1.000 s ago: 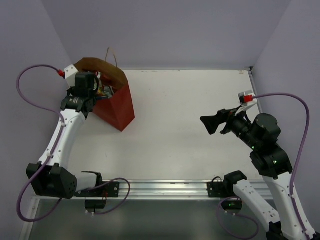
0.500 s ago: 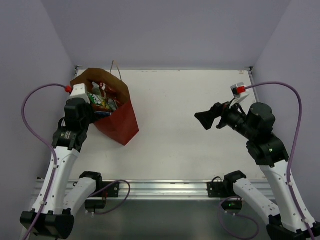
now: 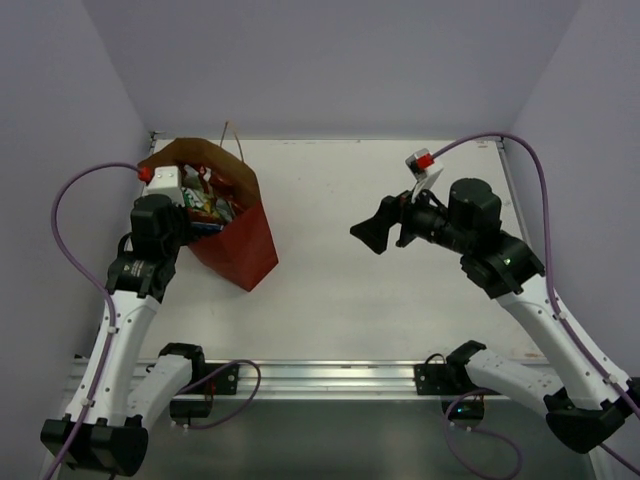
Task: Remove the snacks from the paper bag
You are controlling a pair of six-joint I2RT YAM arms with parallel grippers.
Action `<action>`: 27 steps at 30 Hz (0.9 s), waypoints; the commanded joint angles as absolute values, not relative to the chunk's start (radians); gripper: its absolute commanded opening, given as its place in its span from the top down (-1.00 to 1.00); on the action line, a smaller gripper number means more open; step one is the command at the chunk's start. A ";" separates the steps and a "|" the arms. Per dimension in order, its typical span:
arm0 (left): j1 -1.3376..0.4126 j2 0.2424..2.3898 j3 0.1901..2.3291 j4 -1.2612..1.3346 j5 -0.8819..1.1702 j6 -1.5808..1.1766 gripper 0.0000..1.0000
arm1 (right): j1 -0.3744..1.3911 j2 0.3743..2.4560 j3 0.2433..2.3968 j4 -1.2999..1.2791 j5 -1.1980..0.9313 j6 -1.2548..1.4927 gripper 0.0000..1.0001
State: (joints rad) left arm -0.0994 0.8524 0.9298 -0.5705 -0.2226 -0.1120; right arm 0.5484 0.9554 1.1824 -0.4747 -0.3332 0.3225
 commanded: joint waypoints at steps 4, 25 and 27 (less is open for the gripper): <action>-0.100 0.850 1.004 -0.563 -0.334 -0.346 0.29 | 0.583 0.965 1.200 -0.436 -0.298 0.304 -0.98; -0.103 1.132 1.744 -0.859 -0.169 -0.661 -1.00 | 0.581 0.755 1.068 -0.538 -0.178 0.291 -0.98; -0.109 1.170 1.810 -0.847 -0.155 -0.663 -1.00 | 0.581 0.747 1.071 -0.551 -0.158 0.293 -0.98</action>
